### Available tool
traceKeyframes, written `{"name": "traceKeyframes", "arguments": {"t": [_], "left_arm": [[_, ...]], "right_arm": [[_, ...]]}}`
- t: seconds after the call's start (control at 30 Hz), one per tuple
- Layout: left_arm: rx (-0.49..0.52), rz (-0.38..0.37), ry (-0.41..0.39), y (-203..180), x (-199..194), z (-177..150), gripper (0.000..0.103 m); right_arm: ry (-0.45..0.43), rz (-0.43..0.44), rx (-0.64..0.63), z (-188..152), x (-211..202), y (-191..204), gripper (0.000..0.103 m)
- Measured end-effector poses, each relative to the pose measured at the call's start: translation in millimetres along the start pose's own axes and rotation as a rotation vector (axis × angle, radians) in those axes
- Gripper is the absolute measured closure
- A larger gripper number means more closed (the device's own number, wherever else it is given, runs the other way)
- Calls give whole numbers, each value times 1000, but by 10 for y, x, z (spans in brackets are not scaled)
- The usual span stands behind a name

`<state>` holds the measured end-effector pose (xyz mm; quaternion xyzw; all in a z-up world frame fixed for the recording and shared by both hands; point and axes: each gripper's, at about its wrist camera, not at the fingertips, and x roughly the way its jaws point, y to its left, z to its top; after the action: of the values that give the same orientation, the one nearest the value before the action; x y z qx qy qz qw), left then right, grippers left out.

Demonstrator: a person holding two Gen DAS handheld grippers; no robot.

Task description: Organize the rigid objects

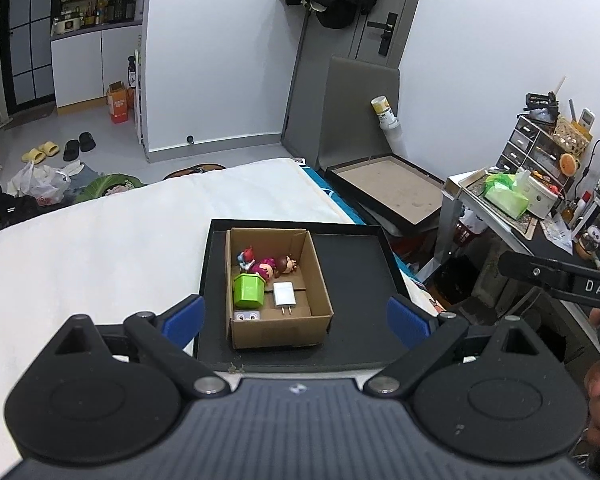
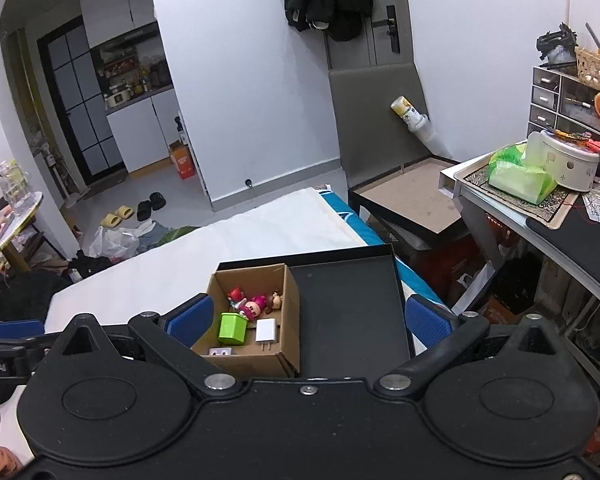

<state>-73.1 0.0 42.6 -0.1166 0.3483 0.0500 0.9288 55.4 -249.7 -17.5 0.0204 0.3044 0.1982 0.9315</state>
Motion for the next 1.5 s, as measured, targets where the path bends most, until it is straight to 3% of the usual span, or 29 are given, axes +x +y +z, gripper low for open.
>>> {"name": "traceKeyframes", "arguments": {"t": [0.7,1.5], "left_arm": [[26,1,-44,-105,-358,-131,6],[27,11,-71,-64,-476,-156,5]], "right_arm": [[-38,13,-14,-113,-424,-20,0],[-41,11,-22,-124,-502,-32,0]]}}
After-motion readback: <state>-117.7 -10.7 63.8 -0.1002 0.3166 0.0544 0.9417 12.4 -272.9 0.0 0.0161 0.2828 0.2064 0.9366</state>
